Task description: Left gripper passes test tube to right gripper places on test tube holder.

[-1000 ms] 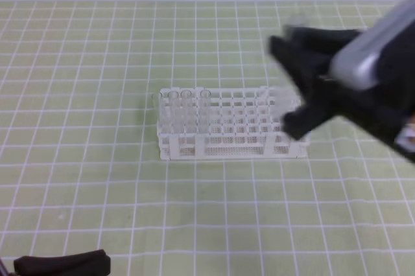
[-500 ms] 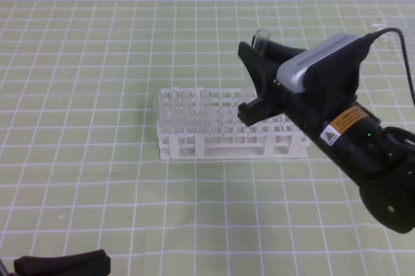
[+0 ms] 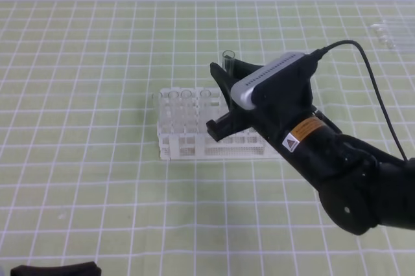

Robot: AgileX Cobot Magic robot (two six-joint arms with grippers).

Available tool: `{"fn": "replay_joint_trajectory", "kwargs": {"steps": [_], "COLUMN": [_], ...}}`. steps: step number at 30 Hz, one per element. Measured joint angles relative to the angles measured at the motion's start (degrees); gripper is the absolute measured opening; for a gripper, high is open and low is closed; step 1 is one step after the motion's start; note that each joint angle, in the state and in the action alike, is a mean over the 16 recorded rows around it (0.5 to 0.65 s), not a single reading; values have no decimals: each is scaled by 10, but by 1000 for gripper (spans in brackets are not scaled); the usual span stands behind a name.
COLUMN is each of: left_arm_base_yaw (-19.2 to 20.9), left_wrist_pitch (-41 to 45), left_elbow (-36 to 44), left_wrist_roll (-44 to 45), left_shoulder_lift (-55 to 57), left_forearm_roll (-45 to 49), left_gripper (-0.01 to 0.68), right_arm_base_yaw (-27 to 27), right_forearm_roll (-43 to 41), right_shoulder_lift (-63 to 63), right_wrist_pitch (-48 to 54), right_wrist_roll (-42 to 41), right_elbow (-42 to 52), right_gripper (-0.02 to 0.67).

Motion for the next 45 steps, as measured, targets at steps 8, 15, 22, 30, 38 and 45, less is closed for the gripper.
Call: {"fn": "replay_joint_trajectory", "kwargs": {"steps": [8,15,22,30,38,45], "left_arm_base_yaw": [0,0,0,0,0,0], "left_wrist_pitch": [10,9,9,9,8,8], "left_elbow": [0,0,0,0,0,0], "left_wrist_roll": [-2,-2,-2,-2,-2,-3], "left_shoulder_lift": [-1,0,0,-1,0,-1], "left_forearm_roll": [0,0,0,0,0,0], "left_gripper": [-3,-3,-3,-3,-3,-3], "right_arm_base_yaw": [5,5,5,8,10,10], "right_forearm_roll": [17,17,17,16,16,15], "right_shoulder_lift": [27,44,56,68,76,81], "right_wrist_pitch": [5,8,4,-7,-14,-15], "right_wrist_roll": [-21,-21,-20,-12,-5,-5], "right_elbow": [-23,-32,-32,-32,-32,-33], "right_gripper": [99,99,99,99,99,99]}}
